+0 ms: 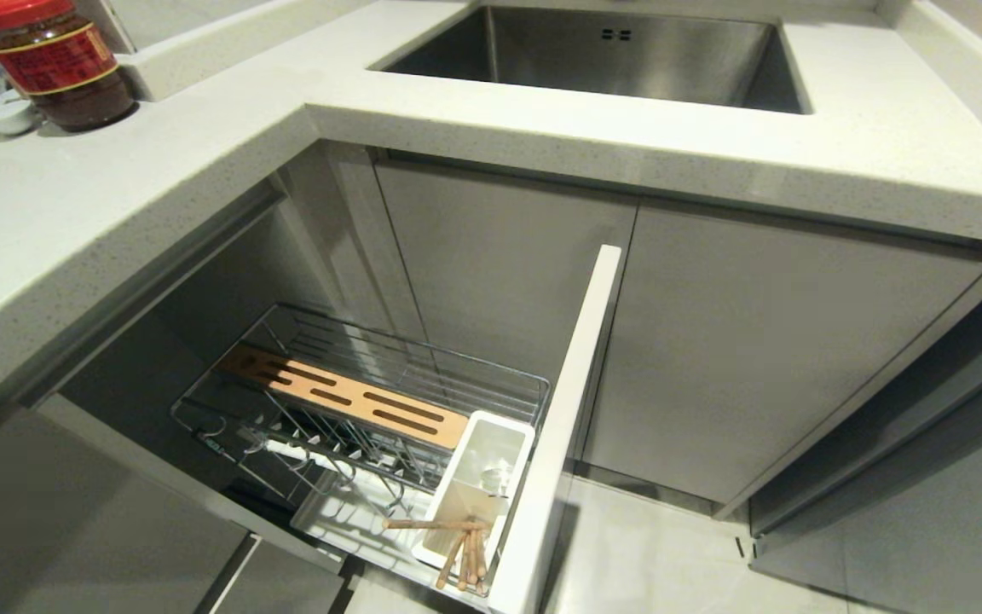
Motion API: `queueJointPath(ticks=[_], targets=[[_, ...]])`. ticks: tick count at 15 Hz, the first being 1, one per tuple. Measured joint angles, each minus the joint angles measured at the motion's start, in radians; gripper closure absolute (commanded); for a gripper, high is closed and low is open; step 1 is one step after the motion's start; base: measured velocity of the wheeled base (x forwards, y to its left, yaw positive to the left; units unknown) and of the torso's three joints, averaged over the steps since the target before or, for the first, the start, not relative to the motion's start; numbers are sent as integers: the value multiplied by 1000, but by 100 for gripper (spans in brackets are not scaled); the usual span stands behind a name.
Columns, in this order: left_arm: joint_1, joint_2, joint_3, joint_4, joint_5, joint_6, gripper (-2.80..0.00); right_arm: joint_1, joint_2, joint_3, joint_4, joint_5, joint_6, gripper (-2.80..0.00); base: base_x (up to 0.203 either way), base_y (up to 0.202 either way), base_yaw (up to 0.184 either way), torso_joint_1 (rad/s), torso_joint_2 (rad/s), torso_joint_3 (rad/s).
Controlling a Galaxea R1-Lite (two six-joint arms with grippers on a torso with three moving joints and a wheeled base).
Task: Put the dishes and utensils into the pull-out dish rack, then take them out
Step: Take the fork out of the cupboard, then take the chopsticks out of the cupboard
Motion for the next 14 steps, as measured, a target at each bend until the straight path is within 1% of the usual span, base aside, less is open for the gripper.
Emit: queueJointPath(ticks=[5, 10, 12, 14], targets=[[1, 0, -1, -8, 1, -3, 0, 0, 0, 0, 0, 0, 0, 0, 0, 0, 0, 0, 0, 0], [4, -11, -2, -22, 29, -5, 0, 0, 0, 0, 0, 0, 0, 0, 0, 0, 0, 0, 0, 0], [3, -13, 13, -21, 25, -4, 0, 0, 0, 0, 0, 0, 0, 0, 0, 0, 0, 0, 0, 0], [1, -11, 25, -19, 1, -5, 0, 0, 0, 0, 0, 0, 0, 0, 0, 0, 0, 0, 0, 0]])
